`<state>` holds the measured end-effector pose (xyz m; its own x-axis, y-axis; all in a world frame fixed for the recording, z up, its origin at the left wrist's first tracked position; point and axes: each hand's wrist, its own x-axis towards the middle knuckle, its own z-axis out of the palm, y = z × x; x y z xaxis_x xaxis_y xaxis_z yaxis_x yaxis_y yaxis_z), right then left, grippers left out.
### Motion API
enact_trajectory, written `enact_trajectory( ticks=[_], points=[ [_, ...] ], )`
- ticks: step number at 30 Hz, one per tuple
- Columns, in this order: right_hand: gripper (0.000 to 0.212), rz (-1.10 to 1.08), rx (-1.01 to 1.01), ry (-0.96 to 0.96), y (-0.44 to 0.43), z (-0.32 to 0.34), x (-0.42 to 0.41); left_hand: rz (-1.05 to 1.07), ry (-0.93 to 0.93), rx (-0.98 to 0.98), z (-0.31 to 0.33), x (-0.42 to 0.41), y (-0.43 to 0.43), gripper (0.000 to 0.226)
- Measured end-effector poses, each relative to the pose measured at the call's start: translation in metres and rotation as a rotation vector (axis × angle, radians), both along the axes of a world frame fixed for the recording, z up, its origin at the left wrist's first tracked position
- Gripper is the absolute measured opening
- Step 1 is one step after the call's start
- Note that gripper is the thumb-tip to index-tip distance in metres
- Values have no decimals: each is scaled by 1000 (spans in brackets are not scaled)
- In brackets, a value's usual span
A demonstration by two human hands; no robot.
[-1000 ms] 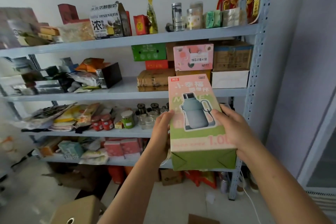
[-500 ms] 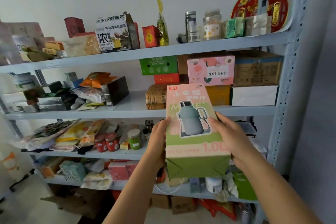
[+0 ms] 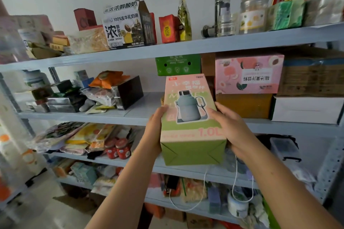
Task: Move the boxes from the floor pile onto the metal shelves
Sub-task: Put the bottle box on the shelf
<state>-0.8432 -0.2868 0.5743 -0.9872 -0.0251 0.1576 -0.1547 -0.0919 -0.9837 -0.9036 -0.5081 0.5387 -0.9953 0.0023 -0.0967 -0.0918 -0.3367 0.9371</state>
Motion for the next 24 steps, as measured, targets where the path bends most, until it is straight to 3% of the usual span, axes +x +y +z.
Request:
enact_trajectory(
  ticks=[2, 6, 11, 24],
  points=[
    [60, -7, 6, 4, -6, 2, -14, -22, 0, 15, 7, -18, -4, 68],
    [70, -28, 48, 12, -18, 7, -42, -64, -36, -11, 20, -63, -6, 78],
    [101, -113, 125, 47, -25, 14, -84, -89, -49, -22, 32, -120, -5, 75],
    [110, -226, 124, 86, -29, 9, -149, -217, -88, -10, 40, -208, 5, 69]
  ],
)
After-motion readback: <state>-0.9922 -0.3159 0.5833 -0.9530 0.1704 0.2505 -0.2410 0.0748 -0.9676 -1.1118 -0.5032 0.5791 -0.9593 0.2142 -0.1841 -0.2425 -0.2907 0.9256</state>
